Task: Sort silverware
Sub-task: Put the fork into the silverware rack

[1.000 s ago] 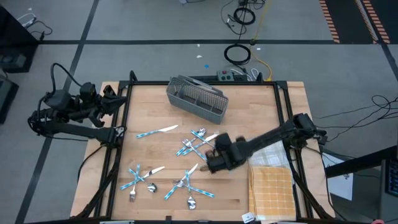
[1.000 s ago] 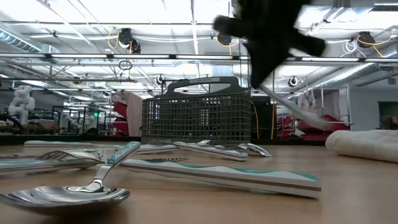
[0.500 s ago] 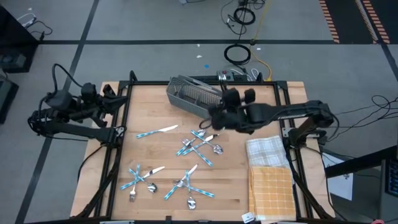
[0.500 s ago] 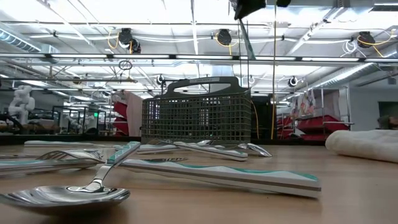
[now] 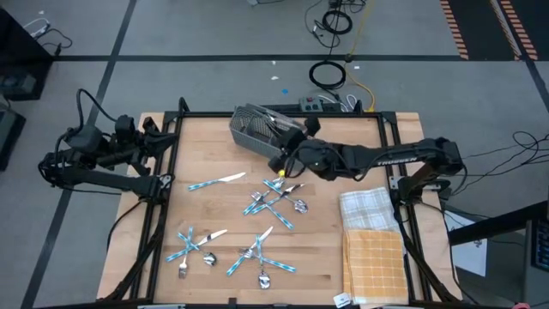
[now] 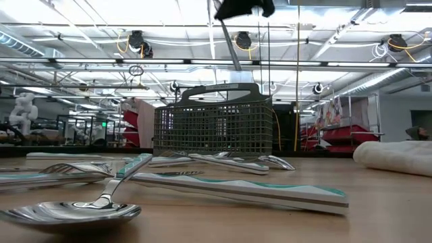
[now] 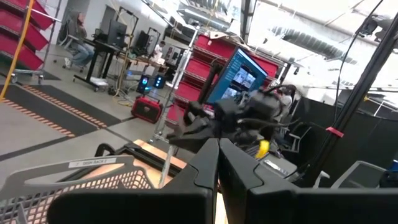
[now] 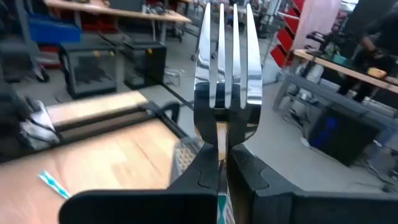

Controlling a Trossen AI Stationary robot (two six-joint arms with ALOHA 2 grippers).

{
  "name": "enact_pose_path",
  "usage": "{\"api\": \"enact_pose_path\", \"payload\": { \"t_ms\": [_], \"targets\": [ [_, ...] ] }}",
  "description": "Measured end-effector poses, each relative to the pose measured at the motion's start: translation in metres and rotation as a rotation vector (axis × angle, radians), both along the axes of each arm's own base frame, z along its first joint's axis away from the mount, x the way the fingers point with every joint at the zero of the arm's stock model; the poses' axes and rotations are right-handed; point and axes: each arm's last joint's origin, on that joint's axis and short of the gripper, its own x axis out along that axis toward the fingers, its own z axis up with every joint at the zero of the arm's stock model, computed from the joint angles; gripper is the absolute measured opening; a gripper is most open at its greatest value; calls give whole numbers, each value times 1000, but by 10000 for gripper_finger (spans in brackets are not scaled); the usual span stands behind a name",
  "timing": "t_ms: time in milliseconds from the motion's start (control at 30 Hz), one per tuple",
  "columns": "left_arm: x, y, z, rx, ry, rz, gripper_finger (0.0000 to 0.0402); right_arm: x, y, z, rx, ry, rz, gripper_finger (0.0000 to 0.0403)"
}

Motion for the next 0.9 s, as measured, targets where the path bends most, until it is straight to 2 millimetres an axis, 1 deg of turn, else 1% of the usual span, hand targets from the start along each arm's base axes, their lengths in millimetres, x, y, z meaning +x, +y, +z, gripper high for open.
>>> {"api": "enact_pose_path", "payload": {
  "t_ms": [67,100,167,233,300,367,433,467,533,567,633,667,700,767,833,900],
  "targets": [
    [0,0,0,0,2,0,17,-11,-2,-13,1,-54,-10,0],
    [0,0,0,1,3,0,17,-18,-3,-16,-4,-116,-13,0],
    [0,0,-1,20,18,3,17,-37,-5,-24,-28,-274,-9,0],
    [0,0,-2,24,27,3,17,-61,-8,-34,-57,-440,-13,0],
    [0,0,-2,25,31,19,17,-86,-14,-53,-59,-566,-28,0],
    [0,1,-2,36,36,42,17,-106,-20,-76,-32,-654,-46,0],
    [0,1,-2,51,40,59,17,-119,-23,-95,-4,-687,-50,0],
    [0,2,-2,61,43,70,17,-122,-24,-101,17,-700,-40,0],
    [0,2,-3,64,47,97,17,-123,-24,-104,52,-725,-3,0],
    [0,3,-3,62,47,108,17,-121,-22,-100,55,-738,38,0],
    [0,3,-3,58,50,130,17,-113,-14,-85,35,-761,135,0],
    [0,4,-3,57,51,140,17,-107,-9,-77,19,-745,171,0],
    [0,4,-3,56,52,145,17,-101,-4,-70,9,-707,195,0],
    [0,4,-3,56,55,155,17,-86,2,-62,23,-559,213,0],
    [0,4,-4,57,69,162,17,-68,3,-63,84,-387,211,0],
    [0,4,-7,58,91,170,17,-50,5,-69,148,-252,230,0]
  ]
}}
